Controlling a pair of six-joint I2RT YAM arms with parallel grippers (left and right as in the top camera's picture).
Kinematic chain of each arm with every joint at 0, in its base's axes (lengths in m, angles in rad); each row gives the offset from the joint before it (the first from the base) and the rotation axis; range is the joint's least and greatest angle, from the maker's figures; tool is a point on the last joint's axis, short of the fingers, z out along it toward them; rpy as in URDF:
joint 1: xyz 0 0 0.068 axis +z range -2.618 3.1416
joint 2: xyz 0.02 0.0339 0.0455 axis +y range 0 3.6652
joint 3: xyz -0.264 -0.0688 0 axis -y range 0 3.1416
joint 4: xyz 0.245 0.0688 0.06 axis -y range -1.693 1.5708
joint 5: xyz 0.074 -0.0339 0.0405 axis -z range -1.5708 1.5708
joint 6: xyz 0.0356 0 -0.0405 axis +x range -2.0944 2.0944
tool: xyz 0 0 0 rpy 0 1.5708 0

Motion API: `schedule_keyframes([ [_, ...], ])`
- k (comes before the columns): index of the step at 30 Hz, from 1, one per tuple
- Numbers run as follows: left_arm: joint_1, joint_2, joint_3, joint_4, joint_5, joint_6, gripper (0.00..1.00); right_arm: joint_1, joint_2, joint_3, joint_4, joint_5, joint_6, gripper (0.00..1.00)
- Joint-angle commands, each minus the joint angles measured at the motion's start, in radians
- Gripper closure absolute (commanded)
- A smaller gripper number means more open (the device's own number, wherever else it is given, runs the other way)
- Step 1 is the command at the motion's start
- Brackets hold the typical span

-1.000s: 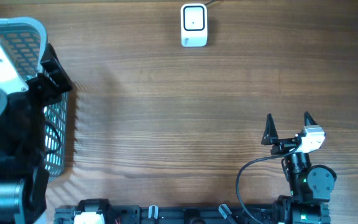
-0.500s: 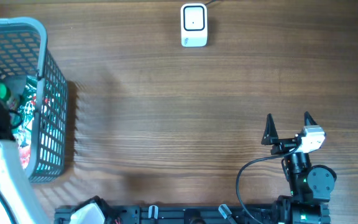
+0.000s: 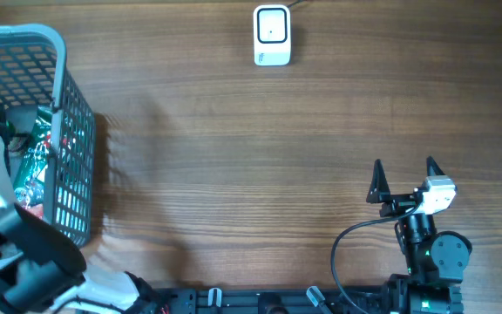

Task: Scan the item barcode
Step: 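Reach into the basket and grasp the green jar with the left gripper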

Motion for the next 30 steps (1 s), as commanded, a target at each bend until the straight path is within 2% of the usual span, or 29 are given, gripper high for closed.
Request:
schedule_keyframes([
  [1,0.002,0.08,0.008,0.034,0.001,-0.134,0.0,0.005,-0.005,-0.001,0.003,0.02,-0.008,0.0],
  [9,0.002,0.191,0.008,0.185,0.005,-0.154,0.0,0.005,-0.005,-0.001,0.003,0.02,-0.008,0.0],
  [20,0.002,0.208,0.009,0.259,0.005,-0.154,0.0,0.005,-0.005,-0.001,0.003,0.02,-0.008,0.01],
  [26,0.002,0.208,0.035,0.253,0.037,-0.154,0.0,0.005,-0.005,-0.001,0.003,0.02,-0.008,0.0],
  [30,0.002,0.208,0.113,0.19,0.054,-0.154,0.0,0.005,-0.005,-0.001,0.003,0.02,-0.008,0.0],
])
